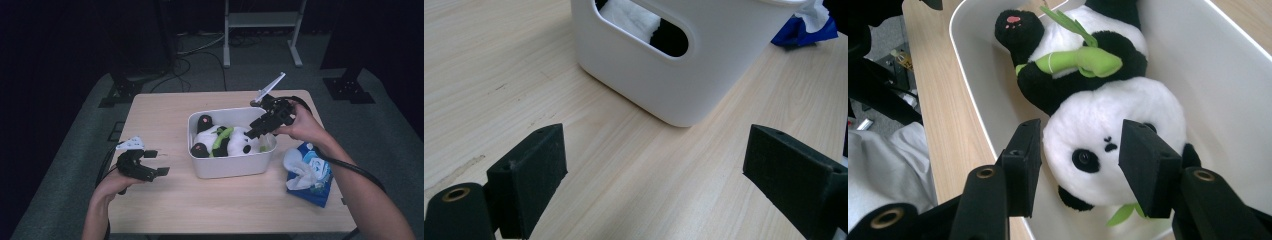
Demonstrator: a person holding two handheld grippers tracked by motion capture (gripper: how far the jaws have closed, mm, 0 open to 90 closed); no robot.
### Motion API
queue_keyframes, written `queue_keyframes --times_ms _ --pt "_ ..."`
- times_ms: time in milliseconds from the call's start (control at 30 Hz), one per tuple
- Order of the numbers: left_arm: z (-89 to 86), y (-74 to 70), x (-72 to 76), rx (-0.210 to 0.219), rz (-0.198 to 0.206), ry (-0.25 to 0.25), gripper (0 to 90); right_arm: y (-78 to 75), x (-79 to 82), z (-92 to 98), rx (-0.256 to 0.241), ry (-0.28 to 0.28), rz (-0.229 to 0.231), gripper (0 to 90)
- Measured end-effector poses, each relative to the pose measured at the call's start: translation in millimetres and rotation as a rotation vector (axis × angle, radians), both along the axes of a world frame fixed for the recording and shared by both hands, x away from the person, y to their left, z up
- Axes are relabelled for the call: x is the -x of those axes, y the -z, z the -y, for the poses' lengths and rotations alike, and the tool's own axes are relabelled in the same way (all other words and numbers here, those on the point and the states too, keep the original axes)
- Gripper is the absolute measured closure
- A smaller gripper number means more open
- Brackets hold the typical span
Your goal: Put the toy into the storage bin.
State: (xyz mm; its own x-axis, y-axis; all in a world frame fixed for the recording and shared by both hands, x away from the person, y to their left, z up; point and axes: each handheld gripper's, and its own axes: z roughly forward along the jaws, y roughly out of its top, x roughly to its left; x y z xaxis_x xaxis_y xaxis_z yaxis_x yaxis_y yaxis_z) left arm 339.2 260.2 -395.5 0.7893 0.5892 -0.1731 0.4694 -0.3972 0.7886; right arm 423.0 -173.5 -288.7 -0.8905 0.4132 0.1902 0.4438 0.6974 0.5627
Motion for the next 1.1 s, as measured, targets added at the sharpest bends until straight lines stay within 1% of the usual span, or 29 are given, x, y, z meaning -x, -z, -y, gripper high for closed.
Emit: queue_keyframes --times_ms 200,333,433,567,667,767,1100 --pt "-1.0 -0.5 0.0 0.007 0.001 -0.004 8.9 -3.5 5.2 11.8 -0.017 0.021 0.005 49.1" --pt "-0.9 0.1 -0.4 0.004 0.002 -0.003 8.9 -5.6 8.7 17.8 -0.018 0.039 0.004 48.5" --pt "-2.2 -0.1 -0.4 0.009 0.002 -0.007 8.9 -6.4 9.9 23.0 -0.024 0.043 0.015 47.8" --pt "-2.8 0.1 -0.4 0.008 0.001 -0.010 8.9 -7.9 12.9 30.8 -0.028 0.063 0.016 46.9" --pt "-2.0 0.7 -0.4 0.007 0.000 -0.006 8.9 -8.2 14.3 34.6 -0.032 0.069 0.020 46.8" --pt "-1.2 0.9 -0.3 0.006 -0.001 -0.004 9.0 -8.2 16.7 42.4 -0.040 0.085 0.022 45.9" --pt "-2.9 1.7 -0.7 0.010 -0.004 -0.012 8.9 -6.3 23.0 61.4 -0.051 0.123 0.021 45.5"
